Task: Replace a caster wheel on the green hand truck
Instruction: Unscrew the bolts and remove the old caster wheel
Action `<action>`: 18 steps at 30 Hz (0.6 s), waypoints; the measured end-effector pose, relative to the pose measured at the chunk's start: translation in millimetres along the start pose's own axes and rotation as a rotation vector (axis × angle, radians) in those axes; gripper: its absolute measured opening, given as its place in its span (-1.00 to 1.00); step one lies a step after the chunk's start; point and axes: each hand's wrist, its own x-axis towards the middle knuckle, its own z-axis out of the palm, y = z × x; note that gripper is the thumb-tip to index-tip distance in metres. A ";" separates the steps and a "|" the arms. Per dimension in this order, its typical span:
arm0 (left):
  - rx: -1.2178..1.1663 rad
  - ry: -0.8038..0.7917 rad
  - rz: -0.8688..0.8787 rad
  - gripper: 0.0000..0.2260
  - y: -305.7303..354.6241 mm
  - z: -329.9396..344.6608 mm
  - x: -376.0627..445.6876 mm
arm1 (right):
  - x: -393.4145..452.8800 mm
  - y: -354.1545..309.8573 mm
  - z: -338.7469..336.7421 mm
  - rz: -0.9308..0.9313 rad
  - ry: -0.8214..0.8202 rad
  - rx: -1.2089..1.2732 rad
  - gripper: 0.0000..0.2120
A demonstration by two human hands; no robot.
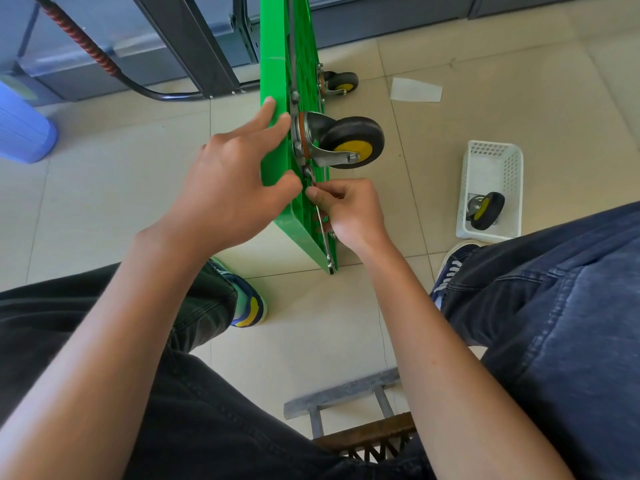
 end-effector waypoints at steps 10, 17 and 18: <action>0.001 0.003 0.002 -0.37 1.5 -0.4 -1.7 | -0.6 0.5 -0.7 -0.019 0.004 -0.029 -0.82; 0.001 -0.004 0.021 -0.40 -0.3 -0.7 -1.5 | 5.5 6.6 -1.8 -0.228 0.034 -0.234 -0.79; 0.001 -0.004 0.025 -0.41 -1.1 -0.3 -1.4 | 7.0 8.8 -1.8 -0.261 0.042 -0.255 -0.80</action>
